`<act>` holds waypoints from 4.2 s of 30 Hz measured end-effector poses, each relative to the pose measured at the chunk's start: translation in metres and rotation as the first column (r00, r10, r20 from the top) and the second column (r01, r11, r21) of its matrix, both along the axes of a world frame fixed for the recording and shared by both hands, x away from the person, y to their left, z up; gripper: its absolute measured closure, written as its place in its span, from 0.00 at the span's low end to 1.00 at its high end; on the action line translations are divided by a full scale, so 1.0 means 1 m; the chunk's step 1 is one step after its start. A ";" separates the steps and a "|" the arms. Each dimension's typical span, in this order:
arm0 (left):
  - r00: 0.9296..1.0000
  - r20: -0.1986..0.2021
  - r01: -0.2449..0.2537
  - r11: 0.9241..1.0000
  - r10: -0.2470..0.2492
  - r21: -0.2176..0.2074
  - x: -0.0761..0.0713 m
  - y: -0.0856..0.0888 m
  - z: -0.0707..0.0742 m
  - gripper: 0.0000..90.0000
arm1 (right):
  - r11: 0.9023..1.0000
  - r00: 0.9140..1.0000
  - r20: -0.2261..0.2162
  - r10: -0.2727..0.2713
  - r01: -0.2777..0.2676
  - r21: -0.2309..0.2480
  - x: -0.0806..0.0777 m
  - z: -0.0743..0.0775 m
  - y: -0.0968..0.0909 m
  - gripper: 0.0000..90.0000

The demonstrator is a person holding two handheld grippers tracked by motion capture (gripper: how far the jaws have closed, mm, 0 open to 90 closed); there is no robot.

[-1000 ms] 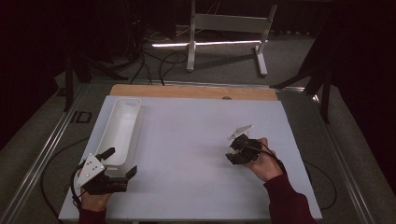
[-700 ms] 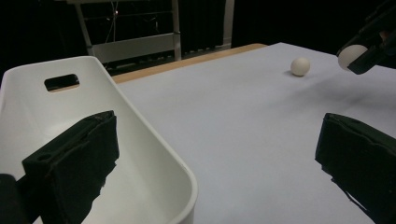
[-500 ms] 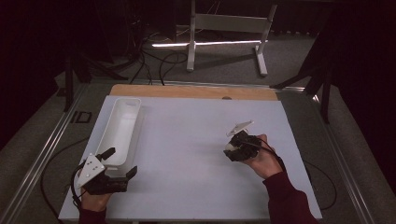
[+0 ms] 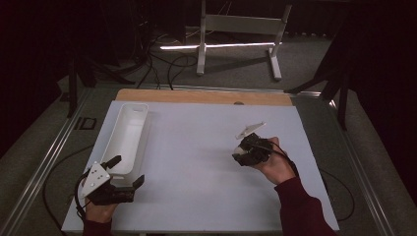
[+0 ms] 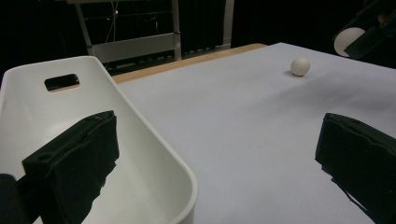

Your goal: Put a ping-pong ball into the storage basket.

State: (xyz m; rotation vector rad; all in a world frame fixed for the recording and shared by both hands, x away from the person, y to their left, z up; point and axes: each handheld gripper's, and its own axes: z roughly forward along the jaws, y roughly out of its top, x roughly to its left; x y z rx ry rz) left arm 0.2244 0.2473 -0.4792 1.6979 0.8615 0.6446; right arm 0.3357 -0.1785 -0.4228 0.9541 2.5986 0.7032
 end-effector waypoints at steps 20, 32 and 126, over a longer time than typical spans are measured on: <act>1.000 -0.005 0.001 1.000 -0.001 -0.001 0.000 0.000 0.000 0.00 | 0.999 1.000 0.018 0.024 -0.025 0.027 0.006 0.019 0.017 0.56; 1.000 -0.007 0.004 1.000 -0.004 -0.002 0.000 0.000 0.000 0.00 | 0.999 0.999 0.024 0.029 -0.030 0.040 0.010 0.027 0.025 0.56; 1.000 -0.013 0.020 1.000 -0.020 0.004 0.001 -0.003 -0.001 0.00 | 0.969 0.984 0.070 0.165 -0.174 0.174 0.023 0.043 0.080 0.56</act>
